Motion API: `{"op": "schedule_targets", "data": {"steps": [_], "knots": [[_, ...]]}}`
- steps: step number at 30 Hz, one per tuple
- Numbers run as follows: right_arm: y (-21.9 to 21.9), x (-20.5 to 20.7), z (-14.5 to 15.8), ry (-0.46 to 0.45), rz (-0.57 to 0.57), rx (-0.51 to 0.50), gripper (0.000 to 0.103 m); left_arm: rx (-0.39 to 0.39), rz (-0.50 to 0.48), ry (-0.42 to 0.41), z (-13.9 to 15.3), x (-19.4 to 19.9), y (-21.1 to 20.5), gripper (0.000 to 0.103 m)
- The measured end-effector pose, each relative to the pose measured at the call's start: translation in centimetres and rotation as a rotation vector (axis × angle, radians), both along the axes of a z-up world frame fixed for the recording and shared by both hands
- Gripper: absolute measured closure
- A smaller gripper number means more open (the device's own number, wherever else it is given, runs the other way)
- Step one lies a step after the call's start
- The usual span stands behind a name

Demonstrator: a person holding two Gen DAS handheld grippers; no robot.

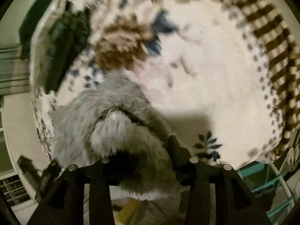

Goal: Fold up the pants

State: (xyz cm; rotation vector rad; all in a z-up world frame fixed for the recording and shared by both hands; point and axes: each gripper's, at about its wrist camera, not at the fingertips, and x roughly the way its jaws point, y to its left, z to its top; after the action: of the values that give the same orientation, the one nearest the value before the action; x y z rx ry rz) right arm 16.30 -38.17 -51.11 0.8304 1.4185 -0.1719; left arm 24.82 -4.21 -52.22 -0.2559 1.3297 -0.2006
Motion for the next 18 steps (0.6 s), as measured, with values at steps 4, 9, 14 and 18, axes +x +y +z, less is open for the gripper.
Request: {"op": "schedule_targets", "data": {"steps": [4, 9, 14, 18], "knots": [[2.5, -0.1, 4.1, -0.136, 0.064, -0.078, 0.018, -0.011, -0.006, 0.014, -0.5, 0.5, -0.8, 0.000], [8.1, 1.7, -0.5, 0.013, 0.409, -0.081, 0.038, 0.017, -0.042, 0.003, -0.4, 0.8, -1.4, 0.000], [4.4, 1.7, 0.3, -0.056, 0.258, -0.133, 0.092, -0.042, -0.043, 0.012, -0.4, 1.0, -1.0, 0.000], [-1.9, 2.1, -2.1, 0.065, 0.024, -0.073, 0.084, -0.097, -0.006, 0.024, -0.5, 1.3, -1.0, 0.000]]}}
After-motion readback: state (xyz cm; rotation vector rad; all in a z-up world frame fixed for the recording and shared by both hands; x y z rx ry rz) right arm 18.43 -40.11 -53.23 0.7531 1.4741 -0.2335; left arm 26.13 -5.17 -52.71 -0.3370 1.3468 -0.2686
